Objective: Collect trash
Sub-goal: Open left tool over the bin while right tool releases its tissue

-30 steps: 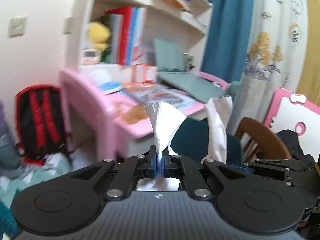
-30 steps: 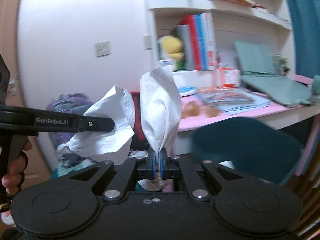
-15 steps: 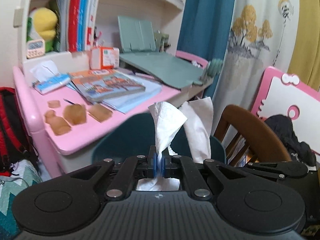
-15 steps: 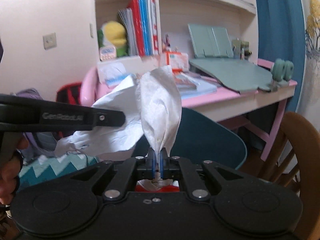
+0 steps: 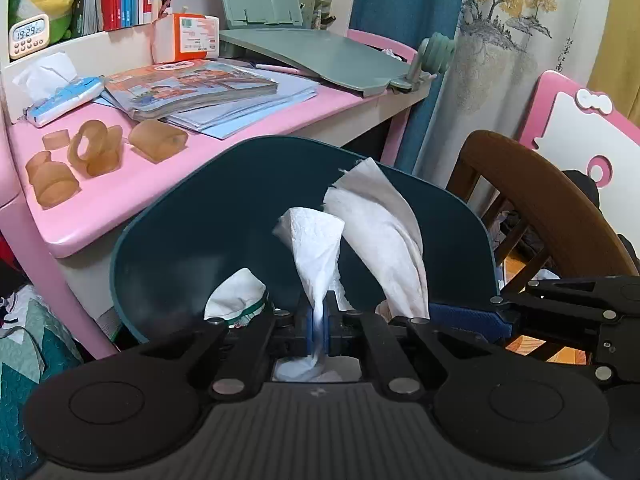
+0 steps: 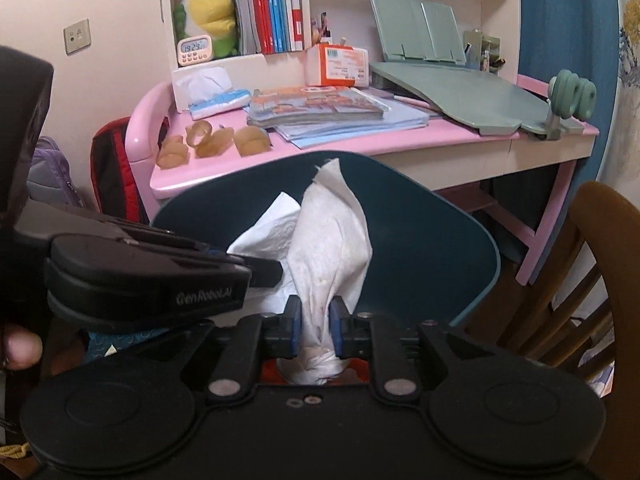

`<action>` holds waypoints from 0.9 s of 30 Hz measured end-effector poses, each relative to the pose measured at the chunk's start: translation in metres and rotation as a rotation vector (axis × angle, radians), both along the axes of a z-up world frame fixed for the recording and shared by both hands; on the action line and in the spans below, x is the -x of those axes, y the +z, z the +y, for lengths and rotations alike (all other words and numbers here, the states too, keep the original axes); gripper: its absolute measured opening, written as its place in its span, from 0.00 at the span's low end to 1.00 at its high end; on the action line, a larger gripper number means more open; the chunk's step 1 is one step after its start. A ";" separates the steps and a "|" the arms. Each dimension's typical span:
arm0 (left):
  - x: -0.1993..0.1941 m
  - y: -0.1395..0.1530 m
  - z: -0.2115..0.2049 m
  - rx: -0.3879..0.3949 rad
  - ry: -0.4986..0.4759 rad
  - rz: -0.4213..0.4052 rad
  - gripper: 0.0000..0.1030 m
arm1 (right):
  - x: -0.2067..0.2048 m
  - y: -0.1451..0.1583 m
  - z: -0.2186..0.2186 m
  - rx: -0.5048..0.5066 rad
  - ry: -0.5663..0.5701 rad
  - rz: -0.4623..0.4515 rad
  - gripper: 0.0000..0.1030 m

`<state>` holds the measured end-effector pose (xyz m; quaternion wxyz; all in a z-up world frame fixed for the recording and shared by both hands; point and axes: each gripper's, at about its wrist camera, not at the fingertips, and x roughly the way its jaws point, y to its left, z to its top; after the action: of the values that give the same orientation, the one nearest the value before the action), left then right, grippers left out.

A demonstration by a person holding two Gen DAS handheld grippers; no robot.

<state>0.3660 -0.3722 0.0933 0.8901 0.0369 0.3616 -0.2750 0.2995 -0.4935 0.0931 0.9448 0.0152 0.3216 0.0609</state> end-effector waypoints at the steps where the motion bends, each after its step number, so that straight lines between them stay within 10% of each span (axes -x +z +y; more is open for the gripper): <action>1: 0.000 -0.001 0.000 0.001 0.000 0.003 0.05 | 0.001 0.000 0.001 0.009 -0.001 -0.001 0.17; 22: 0.046 0.036 0.031 0.042 0.021 -0.053 0.31 | 0.045 0.033 0.008 0.046 0.026 -0.083 0.37; 27: 0.068 0.051 0.061 0.055 0.072 -0.096 0.53 | 0.061 0.045 0.025 0.043 0.067 -0.110 0.39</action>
<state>0.2984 -0.3111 0.1440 0.9164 0.0128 0.3119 -0.2506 0.2385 -0.4683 0.1384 0.9586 -0.0192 0.2708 0.0863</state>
